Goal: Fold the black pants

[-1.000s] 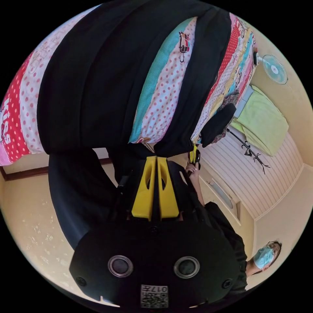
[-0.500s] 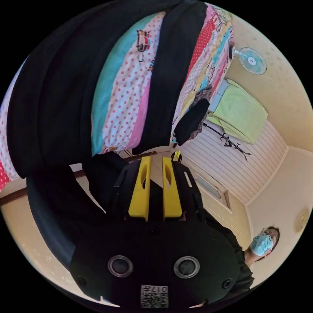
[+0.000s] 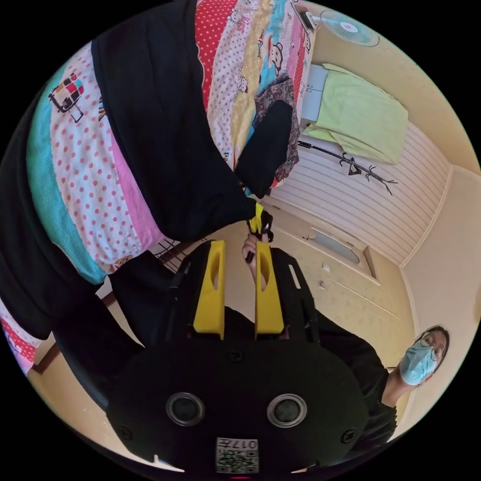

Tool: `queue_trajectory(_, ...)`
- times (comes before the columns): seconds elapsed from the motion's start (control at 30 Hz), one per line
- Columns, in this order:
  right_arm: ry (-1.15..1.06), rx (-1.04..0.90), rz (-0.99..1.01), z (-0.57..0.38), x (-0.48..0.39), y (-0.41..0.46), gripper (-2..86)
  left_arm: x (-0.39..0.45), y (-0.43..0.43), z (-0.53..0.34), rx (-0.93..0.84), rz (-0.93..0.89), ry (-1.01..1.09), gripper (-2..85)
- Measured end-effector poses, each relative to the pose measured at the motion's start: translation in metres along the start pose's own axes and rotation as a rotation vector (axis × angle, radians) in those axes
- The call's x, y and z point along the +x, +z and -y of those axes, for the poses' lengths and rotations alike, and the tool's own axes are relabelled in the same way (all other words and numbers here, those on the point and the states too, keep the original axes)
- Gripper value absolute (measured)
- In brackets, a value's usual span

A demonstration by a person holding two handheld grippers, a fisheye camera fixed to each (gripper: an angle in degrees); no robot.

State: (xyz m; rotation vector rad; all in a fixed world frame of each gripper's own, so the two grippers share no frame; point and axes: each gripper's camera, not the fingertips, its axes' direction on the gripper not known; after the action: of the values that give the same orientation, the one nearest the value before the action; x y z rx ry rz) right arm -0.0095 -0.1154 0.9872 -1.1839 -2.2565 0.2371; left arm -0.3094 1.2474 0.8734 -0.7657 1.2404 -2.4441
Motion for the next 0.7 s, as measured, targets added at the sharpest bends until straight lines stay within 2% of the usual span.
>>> queue_trajectory(0.07,-0.061,-0.256,0.072,-0.017,-0.013,0.054,3.3,0.002,0.001,0.002,0.029,0.007,-0.018,11.2)
queue_trajectory(0.17,-0.070,-0.492,0.007,-0.043,-0.018,0.115,3.1,0.003,0.005,0.004,0.033,0.035,-0.062,13.6)
queue_trajectory(0.23,-0.075,-0.539,0.024,-0.054,-0.016,0.139,3.1,-0.003,0.019,0.004,-0.033,0.120,-0.138,12.8)
queue_trajectory(0.3,-0.067,-0.555,0.067,-0.060,-0.012,0.153,3.2,-0.010,0.029,0.001,-0.080,0.148,-0.192,6.5)
queue_trajectory(0.4,-0.049,-0.636,0.047,-0.064,-0.003,0.168,3.6,-0.012,0.029,-0.016,-0.014,0.061,-0.197,0.2)
queue_trajectory(0.47,0.020,-0.748,-0.039,-0.059,0.009,0.170,4.2,-0.010,0.025,-0.027,0.016,0.059,-0.194,-0.4)
queue_trajectory(0.57,0.197,-0.698,-0.240,-0.032,0.022,0.151,5.6,-0.009,0.020,-0.049,0.050,0.071,-0.245,-0.6)
queue_trajectory(0.7,0.154,-0.666,-0.542,0.028,0.008,0.166,8.2,0.005,0.014,-0.071,0.113,0.013,-0.206,-0.7)
